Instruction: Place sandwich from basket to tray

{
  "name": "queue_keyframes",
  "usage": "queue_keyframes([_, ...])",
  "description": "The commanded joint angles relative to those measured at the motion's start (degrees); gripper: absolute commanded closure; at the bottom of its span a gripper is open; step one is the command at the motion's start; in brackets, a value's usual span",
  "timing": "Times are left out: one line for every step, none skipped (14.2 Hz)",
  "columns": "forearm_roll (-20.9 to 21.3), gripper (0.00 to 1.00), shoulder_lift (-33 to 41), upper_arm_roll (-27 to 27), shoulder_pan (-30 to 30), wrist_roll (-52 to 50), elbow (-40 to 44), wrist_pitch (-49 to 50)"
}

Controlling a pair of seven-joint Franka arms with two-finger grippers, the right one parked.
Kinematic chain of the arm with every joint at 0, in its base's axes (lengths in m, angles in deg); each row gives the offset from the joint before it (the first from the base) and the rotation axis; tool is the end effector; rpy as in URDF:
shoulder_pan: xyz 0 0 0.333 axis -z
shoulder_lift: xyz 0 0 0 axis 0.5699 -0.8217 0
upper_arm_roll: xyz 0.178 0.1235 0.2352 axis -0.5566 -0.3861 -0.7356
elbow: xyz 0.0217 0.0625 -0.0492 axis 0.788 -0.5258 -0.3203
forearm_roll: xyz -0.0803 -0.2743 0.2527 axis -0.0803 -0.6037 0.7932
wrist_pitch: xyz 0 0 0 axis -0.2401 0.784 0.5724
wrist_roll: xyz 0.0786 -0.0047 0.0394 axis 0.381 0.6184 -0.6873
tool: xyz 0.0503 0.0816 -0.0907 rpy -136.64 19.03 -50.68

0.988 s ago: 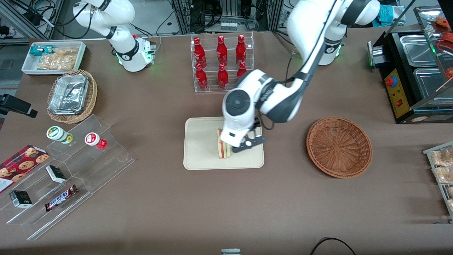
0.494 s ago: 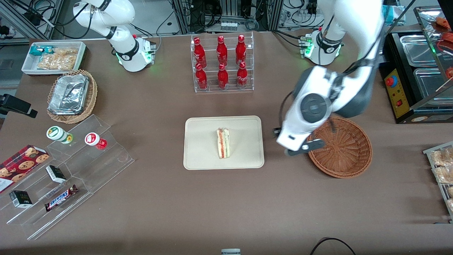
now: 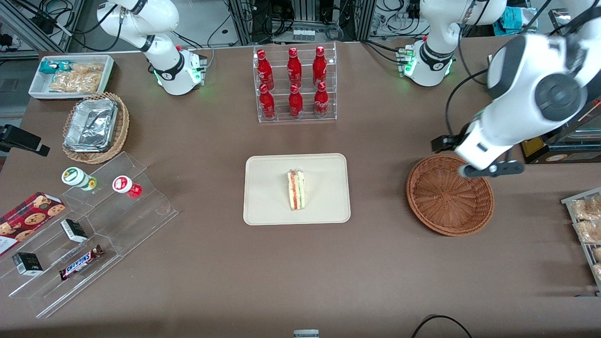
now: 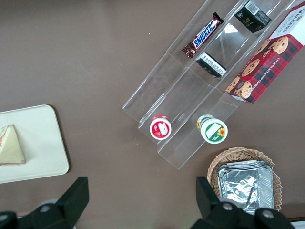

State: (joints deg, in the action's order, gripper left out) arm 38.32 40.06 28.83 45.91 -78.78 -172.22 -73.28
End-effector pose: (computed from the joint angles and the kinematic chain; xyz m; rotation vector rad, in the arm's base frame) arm 0.5284 -0.1100 0.5018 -3.0850 -0.0626 0.2886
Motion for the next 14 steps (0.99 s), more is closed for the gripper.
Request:
queue_keyframes([3.0,0.00,4.1,0.7,-3.9,1.9,-0.6,1.4])
queue_keyframes([3.0,0.00,4.2,1.3,-5.7,4.7,0.6,1.8])
queue_keyframes([2.4,0.00,3.9,2.2,-8.4,8.4,2.3,1.7])
queue_keyframes([2.4,0.00,4.0,2.8,-9.7,9.9,3.1,1.6])
queue_keyframes([2.4,0.00,4.2,3.0,-11.0,10.2,3.3,1.6])
queue_keyframes([2.3,0.00,4.2,4.6,-12.6,10.2,4.0,1.6])
queue_keyframes([2.4,0.00,4.2,5.8,-13.8,10.3,4.4,1.5])
queue_keyframes([2.4,0.00,4.2,6.1,-13.9,10.2,4.4,1.5])
queue_keyframes([2.3,0.00,4.5,6.1,-13.9,10.1,4.4,1.5])
queue_keyframes([2.0,0.00,4.7,6.0,-13.9,10.0,4.3,1.6])
queue_keyframes([1.2,0.00,4.9,5.8,-13.9,10.0,4.3,1.6])
queue_keyframes([-0.3,0.00,5.0,5.7,-13.8,9.7,4.1,1.9])
queue_keyframes([-0.7,0.00,5.0,5.7,-13.7,9.5,4.1,2.3])
queue_keyframes([-0.7,0.00,5.0,5.7,-13.6,9.3,4.1,2.8])
